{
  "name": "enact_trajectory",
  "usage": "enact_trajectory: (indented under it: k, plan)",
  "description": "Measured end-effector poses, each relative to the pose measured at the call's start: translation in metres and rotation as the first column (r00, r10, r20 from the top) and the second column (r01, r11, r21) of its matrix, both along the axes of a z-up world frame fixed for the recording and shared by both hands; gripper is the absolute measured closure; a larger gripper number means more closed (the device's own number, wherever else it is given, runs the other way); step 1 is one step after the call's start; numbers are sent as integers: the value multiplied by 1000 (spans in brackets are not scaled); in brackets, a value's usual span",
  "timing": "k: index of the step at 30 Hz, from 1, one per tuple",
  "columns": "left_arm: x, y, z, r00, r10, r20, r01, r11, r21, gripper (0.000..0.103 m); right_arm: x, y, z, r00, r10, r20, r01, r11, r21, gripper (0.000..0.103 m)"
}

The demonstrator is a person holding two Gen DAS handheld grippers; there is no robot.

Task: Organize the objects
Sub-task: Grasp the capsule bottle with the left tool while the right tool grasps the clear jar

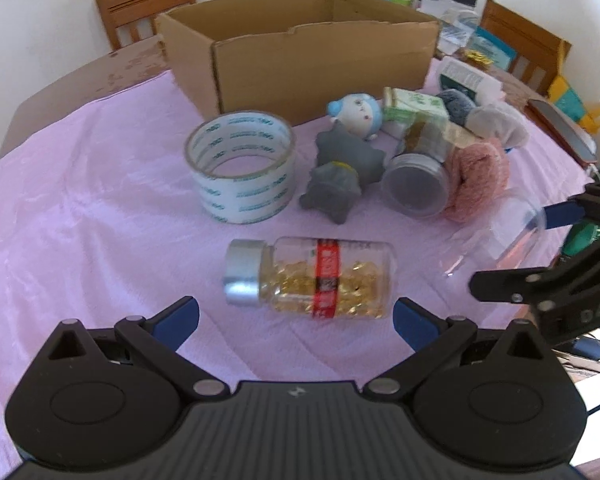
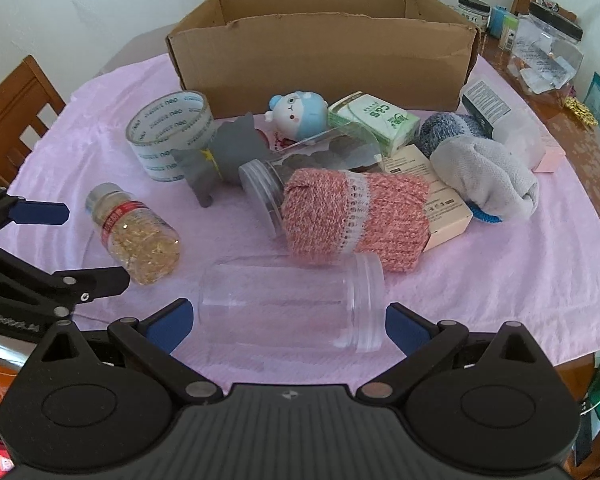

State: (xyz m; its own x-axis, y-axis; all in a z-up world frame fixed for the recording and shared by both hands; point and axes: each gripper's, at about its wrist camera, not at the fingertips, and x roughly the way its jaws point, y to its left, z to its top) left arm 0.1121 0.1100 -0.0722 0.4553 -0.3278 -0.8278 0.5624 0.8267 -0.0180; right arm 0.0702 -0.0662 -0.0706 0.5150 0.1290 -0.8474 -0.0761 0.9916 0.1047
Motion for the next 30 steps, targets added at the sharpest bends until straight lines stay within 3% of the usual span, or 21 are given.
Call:
enact_trajectory:
  k: [11,18,22,30]
  plan:
    - [11,-17,-8,999,-35,35,35,999,20,1,5,-2,-3,1000,-24,-4,24,999,-26,0]
    - [17,-16,-12,1000,-17,20,17,1000,-14,1,8,2,-6,999,-35,-14,35,998,-51,0]
    - [19,-14,-9,999,-20,25,21,999,-43,9,9,5,-3,999,-32,-18,31,998,-59,7]
    - [23,-13,-5,1000,-22,-9,21,999,-32,10,15,2,8,999,-9,-53,7,1000,-29,10]
